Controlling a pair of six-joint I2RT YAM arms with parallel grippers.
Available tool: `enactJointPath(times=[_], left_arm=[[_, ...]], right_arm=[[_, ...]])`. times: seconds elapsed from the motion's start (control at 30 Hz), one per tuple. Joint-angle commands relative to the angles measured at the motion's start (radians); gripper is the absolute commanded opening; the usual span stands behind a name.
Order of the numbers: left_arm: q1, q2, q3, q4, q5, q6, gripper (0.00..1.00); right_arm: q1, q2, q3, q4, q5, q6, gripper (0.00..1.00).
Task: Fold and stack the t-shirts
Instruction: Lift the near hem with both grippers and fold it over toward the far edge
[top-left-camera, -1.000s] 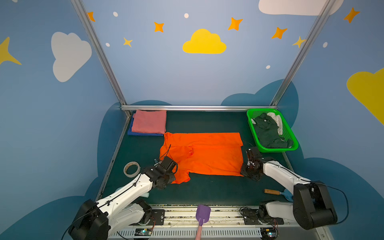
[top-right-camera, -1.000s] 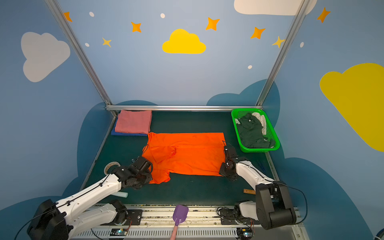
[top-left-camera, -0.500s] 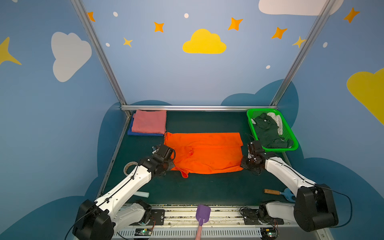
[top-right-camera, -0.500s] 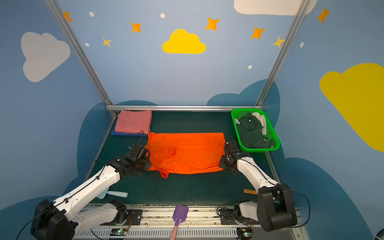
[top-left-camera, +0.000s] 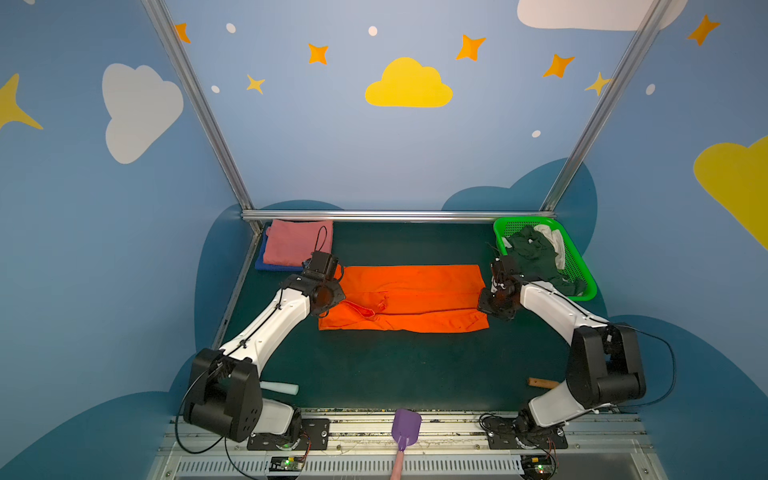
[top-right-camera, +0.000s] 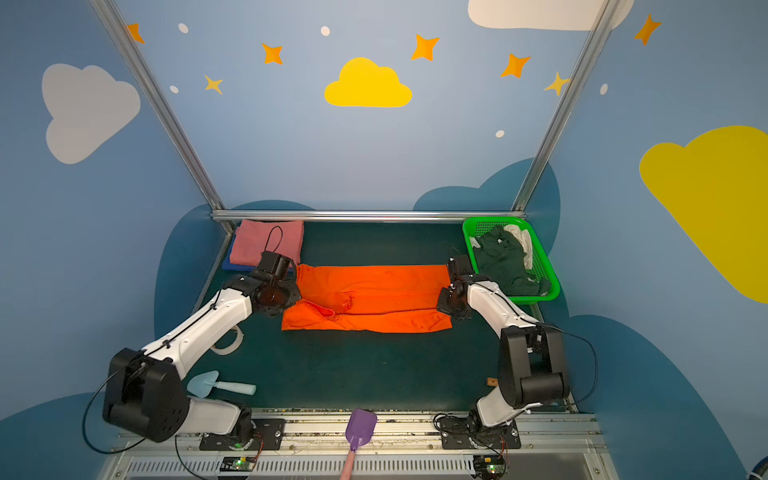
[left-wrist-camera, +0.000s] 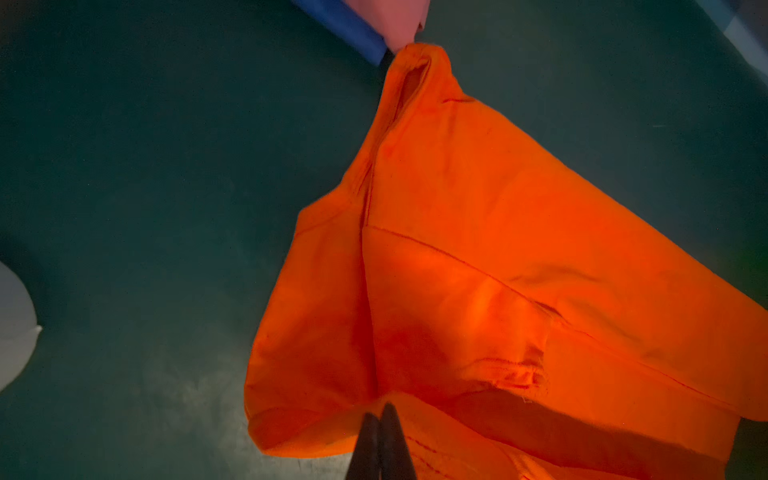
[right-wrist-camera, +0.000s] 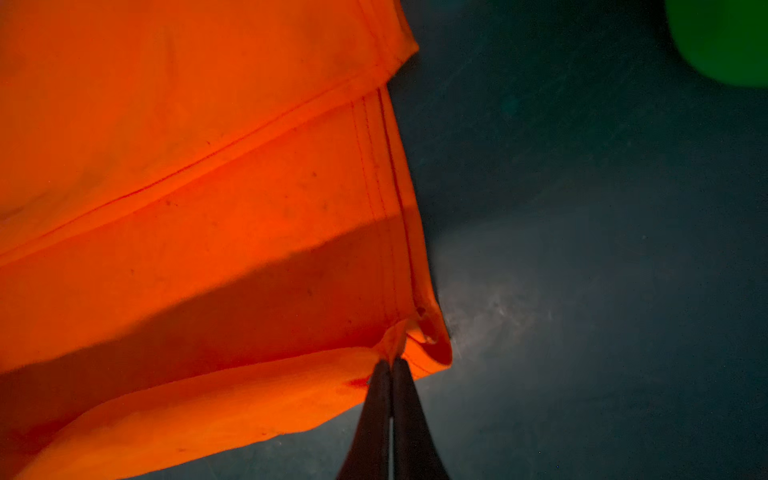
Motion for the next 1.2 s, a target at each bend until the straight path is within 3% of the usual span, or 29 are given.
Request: enactJointPath(times=[0.0, 0.37, 0.83, 0.87, 1.0, 1.1, 1.17], left_arm=[[0.024, 0.07, 0.087, -0.028, -0.016, 0.09, 0.05], [0.066, 0.291, 0.268, -0.022, -0.051, 0.197, 0.05], [0.095, 0.546, 0.489, -0.06, 0.019, 0.253, 0.05], [0.096, 0.562, 0.506, -0.071, 0.023, 0.254, 0.05], [0.098, 0.606, 0.56, -0.117, 0.017, 0.244, 0.1], [0.099, 0.618, 0.59, -0.136, 0.011, 0.233, 0.28], [0.101, 0.619, 0.607, -0.142, 0.007, 0.222, 0.4]], right_arm=[[-0.01, 0.047, 0.068, -0.035, 0.021, -0.033, 0.0], [-0.029, 0.208, 0.248, -0.068, 0.031, -0.086, 0.0], [-0.047, 0.384, 0.422, -0.123, 0.009, -0.117, 0.0], [-0.048, 0.396, 0.436, -0.134, 0.006, -0.12, 0.02], [-0.048, 0.403, 0.458, -0.145, 0.001, -0.122, 0.27], [-0.048, 0.384, 0.468, -0.148, 0.001, -0.122, 0.42], [-0.049, 0.367, 0.477, -0.157, 0.002, -0.124, 0.47]])
